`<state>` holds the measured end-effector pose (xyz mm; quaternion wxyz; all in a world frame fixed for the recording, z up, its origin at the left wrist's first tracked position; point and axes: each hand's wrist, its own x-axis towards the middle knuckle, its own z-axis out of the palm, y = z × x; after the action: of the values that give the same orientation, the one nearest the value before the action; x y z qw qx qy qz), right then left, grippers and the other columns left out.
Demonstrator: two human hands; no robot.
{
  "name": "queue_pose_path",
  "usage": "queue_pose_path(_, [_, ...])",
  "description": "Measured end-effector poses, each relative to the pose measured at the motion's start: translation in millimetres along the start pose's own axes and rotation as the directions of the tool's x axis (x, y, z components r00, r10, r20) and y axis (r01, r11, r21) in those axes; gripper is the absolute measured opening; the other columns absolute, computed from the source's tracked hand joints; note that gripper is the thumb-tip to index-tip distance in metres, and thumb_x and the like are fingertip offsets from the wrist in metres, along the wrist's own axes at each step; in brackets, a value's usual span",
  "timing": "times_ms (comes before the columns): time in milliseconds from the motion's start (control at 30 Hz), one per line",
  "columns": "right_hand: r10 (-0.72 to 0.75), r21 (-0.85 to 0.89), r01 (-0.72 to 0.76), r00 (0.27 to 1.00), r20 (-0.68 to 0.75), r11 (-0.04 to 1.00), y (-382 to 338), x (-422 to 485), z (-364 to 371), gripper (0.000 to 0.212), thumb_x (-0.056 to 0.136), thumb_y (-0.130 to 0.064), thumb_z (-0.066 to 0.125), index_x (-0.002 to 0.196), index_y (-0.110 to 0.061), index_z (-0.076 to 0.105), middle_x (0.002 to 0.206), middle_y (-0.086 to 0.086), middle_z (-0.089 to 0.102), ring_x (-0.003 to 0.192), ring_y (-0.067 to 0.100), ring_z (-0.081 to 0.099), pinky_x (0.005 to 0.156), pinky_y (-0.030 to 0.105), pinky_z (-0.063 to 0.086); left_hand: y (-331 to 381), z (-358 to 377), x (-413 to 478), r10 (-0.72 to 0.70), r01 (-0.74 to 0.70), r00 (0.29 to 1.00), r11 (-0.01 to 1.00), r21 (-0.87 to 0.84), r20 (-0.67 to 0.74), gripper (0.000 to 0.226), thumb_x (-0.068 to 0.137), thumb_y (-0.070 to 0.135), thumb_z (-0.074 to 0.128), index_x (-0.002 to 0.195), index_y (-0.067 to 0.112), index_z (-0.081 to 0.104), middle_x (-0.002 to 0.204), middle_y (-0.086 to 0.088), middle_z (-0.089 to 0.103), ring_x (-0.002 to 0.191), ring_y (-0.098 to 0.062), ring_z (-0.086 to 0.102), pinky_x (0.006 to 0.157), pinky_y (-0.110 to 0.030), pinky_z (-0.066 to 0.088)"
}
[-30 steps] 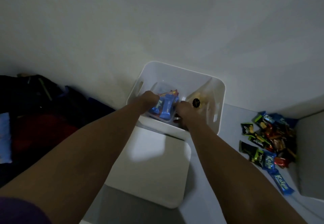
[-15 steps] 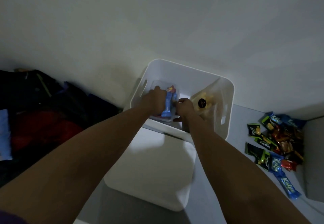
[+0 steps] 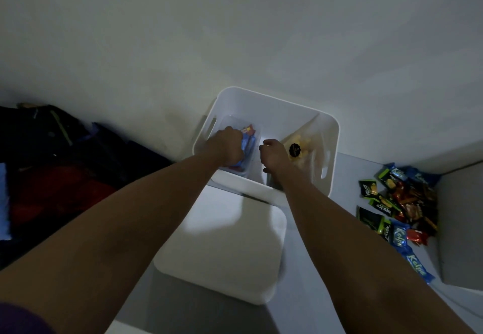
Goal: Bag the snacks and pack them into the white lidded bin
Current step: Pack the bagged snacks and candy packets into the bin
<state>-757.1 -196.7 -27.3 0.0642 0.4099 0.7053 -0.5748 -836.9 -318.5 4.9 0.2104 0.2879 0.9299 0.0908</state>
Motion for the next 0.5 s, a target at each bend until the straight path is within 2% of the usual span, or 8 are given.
queue_pose_path(67, [-0.059,0.001,0.059,0.997,-0.059,0.998,-1,-6,-11,0.040,0.097,-0.017,0.050,0.136,-0.006,0.049,0.090,0.012,0.056,0.068,0.016,0.051,0.070,0.031,0.046,8,-4,-4,0.043,-0.044,0.999,0.998,-0.040,-0.027,0.035,0.084,0.029,0.066,0.113,0.009,0.065,0.113,-0.012,0.067,0.099,-0.030,0.064,0.090,-0.041,0.054])
queue_pose_path(100, [-0.087,-0.012,0.086,0.992,-0.086,0.996,-4,-13,-19,0.038,0.097,-0.018,0.053,0.133,-0.006,0.051,0.089,0.011,0.059,0.070,0.018,0.054,0.070,0.030,0.046,14,-6,-7,0.049,-0.052,0.997,0.997,-0.058,-0.053,0.033,0.086,0.029,0.064,0.113,0.010,0.065,0.112,-0.012,0.067,0.099,-0.031,0.064,0.090,-0.042,0.054])
queue_pose_path(200, [-0.169,-0.020,0.168,0.970,-0.177,0.986,-12,-27,-48,0.037,0.095,-0.023,0.055,0.129,-0.008,0.056,0.109,0.009,0.066,0.094,0.026,0.063,0.082,0.032,0.049,38,-12,-17,0.065,-0.079,0.989,0.992,-0.103,-0.136,0.033,0.086,0.030,0.064,0.115,0.014,0.065,0.115,-0.009,0.065,0.105,-0.030,0.063,0.095,-0.041,0.051])
queue_pose_path(267, [-0.191,0.027,0.201,0.960,-0.206,0.979,-15,-37,-73,0.040,0.092,-0.026,0.053,0.128,-0.010,0.057,0.115,0.013,0.067,0.098,0.032,0.066,0.089,0.041,0.054,59,-17,-24,0.084,-0.100,0.984,0.990,-0.095,-0.156,0.039,0.089,0.034,0.063,0.123,0.016,0.062,0.125,-0.008,0.061,0.114,-0.029,0.059,0.098,-0.040,0.048])
queue_pose_path(333, [-0.210,0.061,0.228,0.952,-0.220,0.972,-12,-48,-101,0.039,0.089,-0.029,0.052,0.125,-0.014,0.058,0.112,0.012,0.067,0.097,0.031,0.067,0.091,0.048,0.055,84,-21,-31,0.104,-0.116,0.981,0.991,-0.066,-0.165,0.042,0.092,0.038,0.059,0.129,0.018,0.058,0.133,-0.006,0.057,0.121,-0.029,0.054,0.101,-0.040,0.045])
queue_pose_path(433, [-0.191,0.123,0.237,0.934,-0.300,0.964,4,-70,-148,0.038,0.081,-0.036,0.052,0.115,-0.022,0.059,0.115,0.005,0.064,0.101,0.028,0.067,0.091,0.050,0.056,127,-23,-44,0.137,-0.146,0.975,0.989,-0.036,-0.175,0.043,0.093,0.039,0.054,0.132,0.020,0.055,0.137,-0.006,0.053,0.125,-0.029,0.051,0.101,-0.040,0.043])
queue_pose_path(500, [-0.170,0.139,0.225,0.930,-0.327,0.964,25,-80,-179,0.037,0.083,-0.034,0.052,0.117,-0.021,0.059,0.114,0.005,0.063,0.098,0.028,0.066,0.088,0.047,0.057,158,-19,-53,0.150,-0.160,0.969,0.987,-0.034,-0.196,0.042,0.092,0.039,0.054,0.131,0.020,0.057,0.135,-0.007,0.055,0.124,-0.030,0.052,0.100,-0.040,0.044])
